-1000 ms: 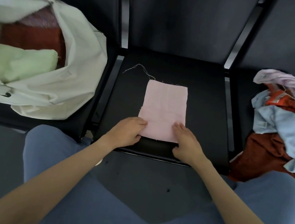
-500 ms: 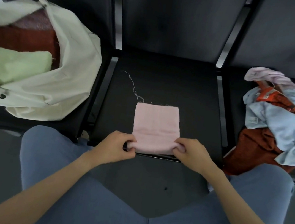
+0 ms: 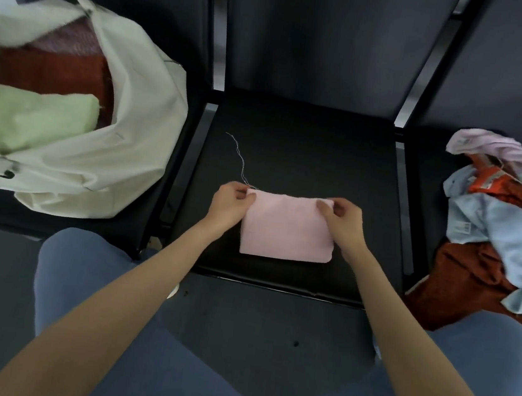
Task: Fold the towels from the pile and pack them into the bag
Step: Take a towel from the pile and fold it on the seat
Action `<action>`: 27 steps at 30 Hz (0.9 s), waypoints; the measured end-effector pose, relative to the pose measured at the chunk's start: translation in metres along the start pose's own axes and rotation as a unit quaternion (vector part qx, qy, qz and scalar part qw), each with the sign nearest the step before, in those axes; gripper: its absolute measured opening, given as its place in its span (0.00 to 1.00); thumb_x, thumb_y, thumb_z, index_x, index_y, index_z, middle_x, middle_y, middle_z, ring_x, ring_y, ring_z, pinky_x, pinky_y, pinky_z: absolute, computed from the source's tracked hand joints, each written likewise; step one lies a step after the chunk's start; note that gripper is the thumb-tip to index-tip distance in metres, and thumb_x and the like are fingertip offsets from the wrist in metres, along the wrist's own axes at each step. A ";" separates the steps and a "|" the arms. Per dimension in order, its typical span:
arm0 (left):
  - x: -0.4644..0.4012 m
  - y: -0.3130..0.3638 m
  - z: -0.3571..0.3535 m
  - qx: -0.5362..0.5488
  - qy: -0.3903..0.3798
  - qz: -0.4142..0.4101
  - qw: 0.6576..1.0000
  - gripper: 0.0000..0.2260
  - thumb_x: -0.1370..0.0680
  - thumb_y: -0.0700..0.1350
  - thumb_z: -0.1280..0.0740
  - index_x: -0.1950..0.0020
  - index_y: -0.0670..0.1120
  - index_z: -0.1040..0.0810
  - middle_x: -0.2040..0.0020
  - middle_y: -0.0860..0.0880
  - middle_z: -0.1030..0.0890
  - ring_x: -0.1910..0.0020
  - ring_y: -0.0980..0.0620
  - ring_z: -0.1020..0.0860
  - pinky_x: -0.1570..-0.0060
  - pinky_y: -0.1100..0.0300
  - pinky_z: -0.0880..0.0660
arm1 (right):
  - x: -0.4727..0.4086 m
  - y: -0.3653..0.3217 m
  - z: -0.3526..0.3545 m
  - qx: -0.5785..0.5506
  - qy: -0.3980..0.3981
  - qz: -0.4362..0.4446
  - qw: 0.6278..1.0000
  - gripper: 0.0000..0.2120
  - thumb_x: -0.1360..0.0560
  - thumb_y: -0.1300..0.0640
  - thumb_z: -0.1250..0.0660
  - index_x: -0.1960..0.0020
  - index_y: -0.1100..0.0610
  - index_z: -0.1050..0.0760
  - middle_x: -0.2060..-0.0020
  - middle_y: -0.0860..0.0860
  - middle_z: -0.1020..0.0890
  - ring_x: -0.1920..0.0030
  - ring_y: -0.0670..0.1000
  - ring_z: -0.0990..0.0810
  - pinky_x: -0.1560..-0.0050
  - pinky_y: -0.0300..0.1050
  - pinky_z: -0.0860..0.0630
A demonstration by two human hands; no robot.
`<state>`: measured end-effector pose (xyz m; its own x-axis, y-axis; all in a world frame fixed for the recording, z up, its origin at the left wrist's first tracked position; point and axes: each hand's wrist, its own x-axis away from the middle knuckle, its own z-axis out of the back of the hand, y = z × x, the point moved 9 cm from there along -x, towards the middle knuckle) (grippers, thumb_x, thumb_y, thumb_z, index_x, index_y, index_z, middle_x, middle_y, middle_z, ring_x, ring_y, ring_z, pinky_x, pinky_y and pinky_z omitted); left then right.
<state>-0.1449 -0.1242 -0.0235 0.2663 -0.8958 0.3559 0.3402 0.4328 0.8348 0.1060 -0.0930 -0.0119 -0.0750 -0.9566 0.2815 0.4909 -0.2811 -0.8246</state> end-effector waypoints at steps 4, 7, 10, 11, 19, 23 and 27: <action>-0.003 -0.010 -0.006 -0.060 -0.009 0.006 0.998 0.22 0.25 0.45 0.30 0.32 0.40 0.28 0.40 0.45 0.21 0.42 0.50 0.23 0.47 0.62 0.28 | -0.013 0.011 -0.010 0.076 0.003 -0.022 0.997 0.24 0.26 0.51 0.30 0.34 0.60 0.30 0.40 0.55 0.24 0.40 0.54 0.24 0.44 0.43 0.28; -0.006 -0.030 -0.008 -0.124 -0.017 0.020 0.992 0.27 0.31 0.52 0.25 0.36 0.41 0.25 0.40 0.44 0.24 0.42 0.47 0.23 0.44 0.54 0.24 | -0.016 0.019 -0.018 0.139 -0.014 -0.048 0.989 0.34 0.30 0.48 0.26 0.31 0.60 0.34 0.35 0.57 0.30 0.36 0.57 0.28 0.37 0.49 0.28; -0.006 -0.038 -0.011 -0.182 -0.029 0.027 0.982 0.17 0.33 0.55 0.25 0.53 0.45 0.20 0.44 0.44 0.25 0.43 0.45 0.25 0.44 0.49 0.24 | -0.012 0.020 -0.029 0.196 -0.051 -0.083 0.976 0.36 0.31 0.46 0.26 0.30 0.62 0.35 0.34 0.58 0.34 0.36 0.59 0.30 0.37 0.51 0.29; -0.005 -0.036 -0.012 -0.185 -0.030 0.023 0.982 0.14 0.32 0.54 0.25 0.57 0.46 0.21 0.45 0.44 0.25 0.43 0.45 0.25 0.45 0.49 0.24 | -0.010 0.018 -0.032 0.202 -0.061 -0.093 0.973 0.36 0.31 0.46 0.26 0.31 0.62 0.34 0.35 0.58 0.33 0.37 0.58 0.29 0.40 0.51 0.27; 0.026 -0.021 0.016 0.047 -0.043 0.008 0.998 0.17 0.32 0.36 0.24 0.51 0.46 0.28 0.53 0.50 0.23 0.52 0.53 0.24 0.58 0.65 0.27 | 0.017 -0.031 -0.041 0.182 -0.127 -0.007 0.975 0.23 0.33 0.59 0.24 0.41 0.56 0.31 0.48 0.50 0.26 0.47 0.50 0.26 0.54 0.42 0.28; 0.042 0.002 0.067 0.053 -0.021 -0.078 0.995 0.26 0.34 0.32 0.24 0.43 0.47 0.31 0.55 0.49 0.24 0.54 0.50 0.24 0.54 0.59 0.24 | 0.045 -0.089 -0.061 0.262 -0.204 0.115 0.936 0.15 0.29 0.60 0.30 0.43 0.58 0.24 0.50 0.51 0.23 0.51 0.51 0.23 0.51 0.45 0.24; 0.056 0.035 0.122 -0.044 -0.004 -0.154 0.987 0.27 0.32 0.33 0.25 0.35 0.46 0.28 0.52 0.50 0.23 0.50 0.48 0.23 0.49 0.55 0.24 | 0.071 -0.154 -0.083 0.306 -0.212 0.222 0.901 0.12 0.28 0.62 0.32 0.45 0.57 0.22 0.54 0.50 0.25 0.57 0.47 0.26 0.57 0.40 0.26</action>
<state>-0.2281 -0.1716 0.0770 0.1314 -0.9869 0.0936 0.4810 0.1460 0.8645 -0.0474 -0.1244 0.0943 0.5216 -0.8129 0.2590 0.7872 0.3415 -0.5135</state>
